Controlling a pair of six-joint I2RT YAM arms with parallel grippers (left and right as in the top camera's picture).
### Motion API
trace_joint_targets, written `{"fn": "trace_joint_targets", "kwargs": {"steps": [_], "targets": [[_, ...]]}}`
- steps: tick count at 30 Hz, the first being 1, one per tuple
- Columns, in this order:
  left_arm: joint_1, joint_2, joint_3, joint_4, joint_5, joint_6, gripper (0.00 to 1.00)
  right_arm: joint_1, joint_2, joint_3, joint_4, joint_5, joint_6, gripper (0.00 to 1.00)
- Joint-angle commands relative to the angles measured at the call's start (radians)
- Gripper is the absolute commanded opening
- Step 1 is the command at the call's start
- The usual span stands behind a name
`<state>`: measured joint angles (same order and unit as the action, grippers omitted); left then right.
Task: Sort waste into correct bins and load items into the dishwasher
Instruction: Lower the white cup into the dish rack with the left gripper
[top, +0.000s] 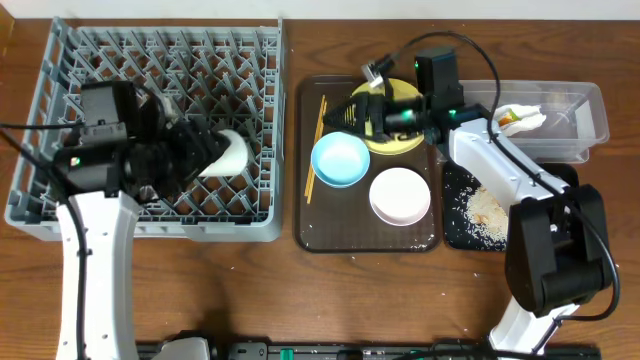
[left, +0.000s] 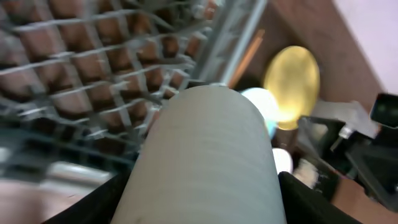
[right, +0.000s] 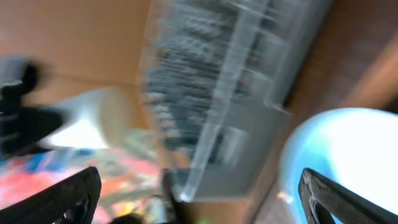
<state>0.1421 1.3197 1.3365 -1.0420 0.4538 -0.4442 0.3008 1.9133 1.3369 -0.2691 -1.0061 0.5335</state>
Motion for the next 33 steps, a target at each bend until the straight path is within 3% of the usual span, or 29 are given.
{"fn": "trace_joint_targets", "kwargs": {"steps": [1, 9, 12, 33], "targets": [[-0.009, -0.010, 0.035, -0.037, -0.164, 0.039, 0.56, 0.024, -0.058, 0.032, -0.116, 0.306, -0.168, 0.99], [-0.203, 0.007, 0.047, -0.090, -0.401, 0.009, 0.57, 0.064, -0.224, 0.151, -0.467, 0.738, -0.328, 0.99], [-0.250, 0.025, 0.046, -0.117, -0.473, -0.041, 0.57, 0.065, -0.264, 0.151, -0.501, 0.748, -0.365, 0.99], [-0.371, 0.316, 0.009, -0.109, -0.515, -0.093, 0.57, 0.060, -0.277, 0.151, -0.595, 0.748, -0.401, 0.96]]}}
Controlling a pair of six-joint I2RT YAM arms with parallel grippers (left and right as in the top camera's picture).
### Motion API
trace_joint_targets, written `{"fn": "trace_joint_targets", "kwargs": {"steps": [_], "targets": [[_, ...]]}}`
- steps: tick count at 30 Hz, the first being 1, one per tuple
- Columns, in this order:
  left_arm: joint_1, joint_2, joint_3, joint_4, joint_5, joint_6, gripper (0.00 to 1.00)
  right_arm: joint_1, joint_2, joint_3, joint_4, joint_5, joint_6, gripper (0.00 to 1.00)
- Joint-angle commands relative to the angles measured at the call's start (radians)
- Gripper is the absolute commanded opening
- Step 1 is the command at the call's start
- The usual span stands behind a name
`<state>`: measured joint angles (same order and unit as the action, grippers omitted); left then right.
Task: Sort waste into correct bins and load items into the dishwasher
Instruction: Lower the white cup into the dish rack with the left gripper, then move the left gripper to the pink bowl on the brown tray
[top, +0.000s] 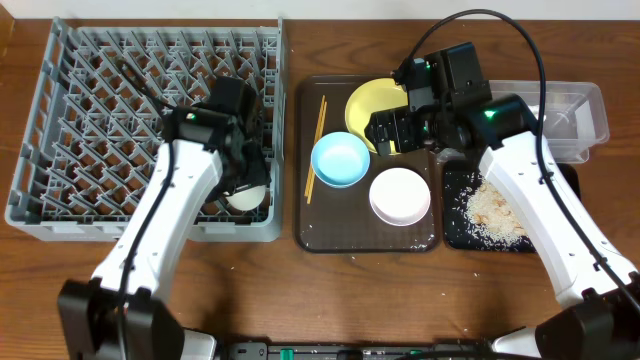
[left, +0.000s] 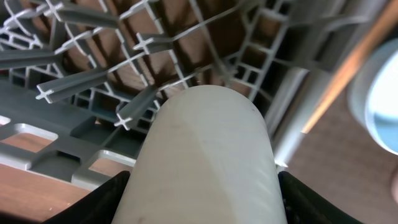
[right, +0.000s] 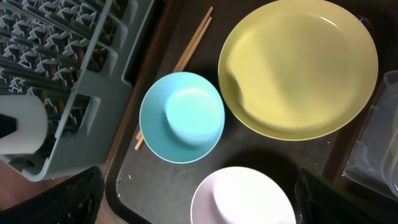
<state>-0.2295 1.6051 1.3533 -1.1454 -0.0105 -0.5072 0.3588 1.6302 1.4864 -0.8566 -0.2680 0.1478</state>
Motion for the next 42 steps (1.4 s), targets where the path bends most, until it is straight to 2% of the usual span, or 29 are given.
{"fn": "trace_joint_targets", "kwargs": {"steps": [1, 5, 11, 14, 22, 25, 31, 36, 42], "targets": [[0.001, 0.043, -0.008, -0.005, -0.051, -0.030, 0.57, 0.002, 0.006, 0.001, -0.011, 0.010, -0.015, 0.96], [0.001, 0.078, -0.008, -0.005, -0.050, -0.030, 0.57, 0.002, 0.006, 0.001, -0.019, 0.010, -0.024, 0.96], [0.001, 0.085, -0.008, -0.005, -0.050, -0.029, 0.84, 0.002, 0.006, 0.001, -0.018, 0.010, -0.023, 0.96], [0.001, 0.080, 0.000, -0.011, -0.050, -0.029, 0.89, 0.002, 0.006, 0.001, -0.018, 0.010, -0.023, 0.96], [-0.002, 0.036, 0.113, -0.077, -0.021, 0.003, 0.90, 0.002, 0.006, 0.001, -0.014, 0.010, -0.023, 0.95], [-0.024, -0.005, 0.142, -0.068, 0.043, 0.047, 0.90, 0.000, 0.006, 0.001, -0.003, 0.010, -0.021, 0.90], [-0.156, -0.053, 0.145, -0.013, 0.059, 0.035, 0.89, -0.070, -0.024, 0.002, 0.001, 0.010, 0.061, 0.85], [-0.269, -0.015, 0.142, 0.058, 0.057, -0.023, 0.89, -0.167, -0.079, 0.002, -0.018, 0.010, 0.083, 0.86], [-0.344, 0.060, 0.142, 0.150, 0.048, -0.026, 0.86, -0.232, -0.093, 0.002, -0.074, 0.011, 0.068, 0.87]]}}
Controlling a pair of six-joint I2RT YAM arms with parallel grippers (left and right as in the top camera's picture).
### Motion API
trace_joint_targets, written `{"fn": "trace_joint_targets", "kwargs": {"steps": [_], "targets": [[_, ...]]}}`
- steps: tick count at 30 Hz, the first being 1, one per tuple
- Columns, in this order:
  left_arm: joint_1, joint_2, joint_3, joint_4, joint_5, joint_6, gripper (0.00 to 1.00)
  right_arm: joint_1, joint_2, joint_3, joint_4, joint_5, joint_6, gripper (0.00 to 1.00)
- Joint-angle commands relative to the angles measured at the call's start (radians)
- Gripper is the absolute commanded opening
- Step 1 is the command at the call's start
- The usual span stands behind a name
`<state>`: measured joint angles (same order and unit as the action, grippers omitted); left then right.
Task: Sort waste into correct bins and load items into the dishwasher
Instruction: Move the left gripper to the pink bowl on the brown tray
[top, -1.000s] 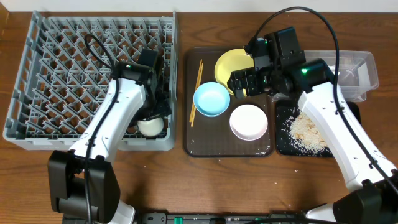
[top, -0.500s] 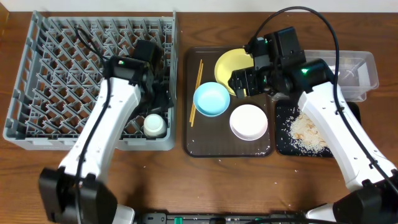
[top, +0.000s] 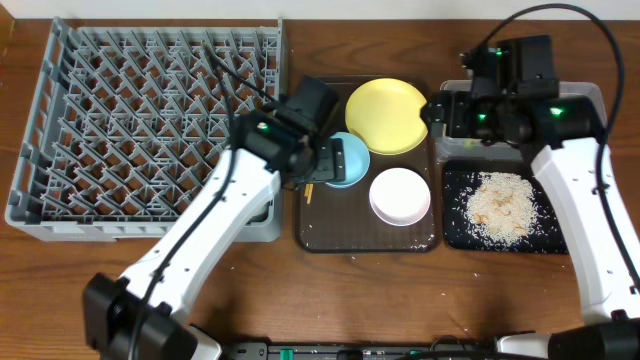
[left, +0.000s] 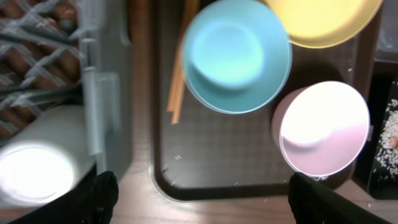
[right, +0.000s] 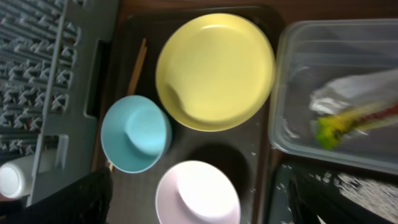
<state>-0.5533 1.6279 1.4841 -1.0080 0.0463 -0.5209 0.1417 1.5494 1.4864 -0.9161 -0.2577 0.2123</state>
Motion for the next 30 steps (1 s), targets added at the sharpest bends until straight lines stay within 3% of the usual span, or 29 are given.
{"fn": "trace_joint_targets", "kwargs": {"steps": [1, 14, 30], "targets": [[-0.030, 0.052, 0.011, 0.025, -0.009, -0.016, 0.85, -0.018, -0.012, 0.002, -0.024, 0.004, -0.005, 0.86], [-0.175, 0.265, 0.011, 0.178, 0.025, -0.096, 0.78, -0.019, -0.012, 0.002, -0.053, 0.074, -0.005, 0.86], [-0.217, 0.392, 0.011, 0.196, 0.033, -0.166, 0.54, -0.019, -0.012, 0.001, -0.064, 0.074, -0.008, 0.87]]}}
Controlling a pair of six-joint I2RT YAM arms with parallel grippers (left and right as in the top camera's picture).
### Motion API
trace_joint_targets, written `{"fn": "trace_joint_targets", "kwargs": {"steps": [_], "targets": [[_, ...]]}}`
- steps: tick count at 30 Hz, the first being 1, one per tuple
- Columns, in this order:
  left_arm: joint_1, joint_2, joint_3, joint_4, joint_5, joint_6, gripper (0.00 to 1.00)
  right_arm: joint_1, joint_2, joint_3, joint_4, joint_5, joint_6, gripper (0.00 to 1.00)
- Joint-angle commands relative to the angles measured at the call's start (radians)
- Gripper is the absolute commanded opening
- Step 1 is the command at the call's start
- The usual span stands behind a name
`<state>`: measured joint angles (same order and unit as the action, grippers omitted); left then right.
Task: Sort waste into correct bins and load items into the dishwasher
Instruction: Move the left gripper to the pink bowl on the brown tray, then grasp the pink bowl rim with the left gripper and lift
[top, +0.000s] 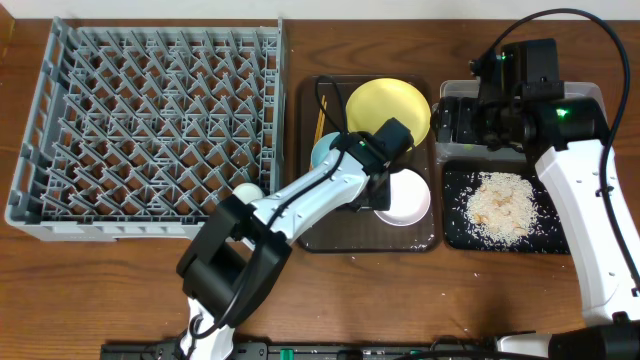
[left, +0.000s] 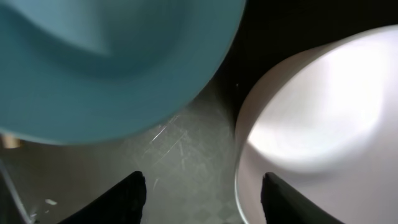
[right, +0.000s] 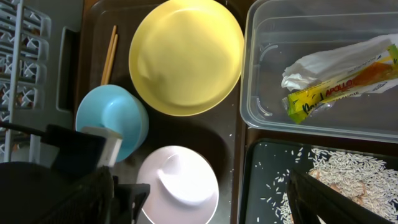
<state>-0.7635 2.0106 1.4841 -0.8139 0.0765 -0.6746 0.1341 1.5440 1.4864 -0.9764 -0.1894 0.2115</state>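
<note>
A pink bowl (top: 407, 198) sits on the dark tray (top: 330, 238), beside a blue bowl (top: 322, 150) and a yellow plate (top: 392, 108). My left gripper (top: 383, 188) is low and open at the pink bowl's left side. In the left wrist view its fingers (left: 132, 200) straddle the pink bowl's rim (left: 298, 143), with the blue bowl (left: 106, 62) just behind. A white cup (top: 247, 191) stands in the grey dish rack (top: 150, 120), at its front right corner. My right gripper (top: 492, 112) hangs open, high above the bins.
Wooden chopsticks (right: 111, 53) lie along the tray's left side. A clear bin (right: 323, 68) holds wrappers and a napkin. In front of it a black tray (right: 323, 180) carries loose rice. The left arm crosses the tray's front left.
My left gripper was open, high over the blue bowl and the tray's left side. Now it is low at the pink bowl's left rim. The right gripper has barely shifted.
My left gripper held the white cup over the rack, then set it into the rack's front right corner. By 1.0 s ago the cup stood free and the gripper was open over the tray. Meanwhile the right gripper went from the tray to above the bins.
</note>
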Motion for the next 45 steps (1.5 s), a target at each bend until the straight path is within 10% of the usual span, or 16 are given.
{"fn": "trace_joint_targets", "kwargs": {"steps": [1, 8, 33, 45], "targets": [[-0.007, 0.010, 0.011, 0.005, 0.003, -0.012, 0.53, -0.011, -0.006, 0.001, -0.004, 0.006, -0.008, 0.87], [-0.008, 0.010, 0.010, 0.016, 0.002, -0.021, 0.31, -0.011, -0.006, 0.001, -0.001, 0.006, -0.007, 0.88], [-0.008, 0.012, -0.025, 0.088, 0.003, -0.043, 0.31, -0.003, -0.006, -0.002, -0.002, 0.006, -0.006, 0.92], [-0.008, 0.034, -0.026, 0.090, 0.022, -0.043, 0.12, -0.003, -0.006, -0.002, -0.001, 0.006, 0.001, 0.99]]}}
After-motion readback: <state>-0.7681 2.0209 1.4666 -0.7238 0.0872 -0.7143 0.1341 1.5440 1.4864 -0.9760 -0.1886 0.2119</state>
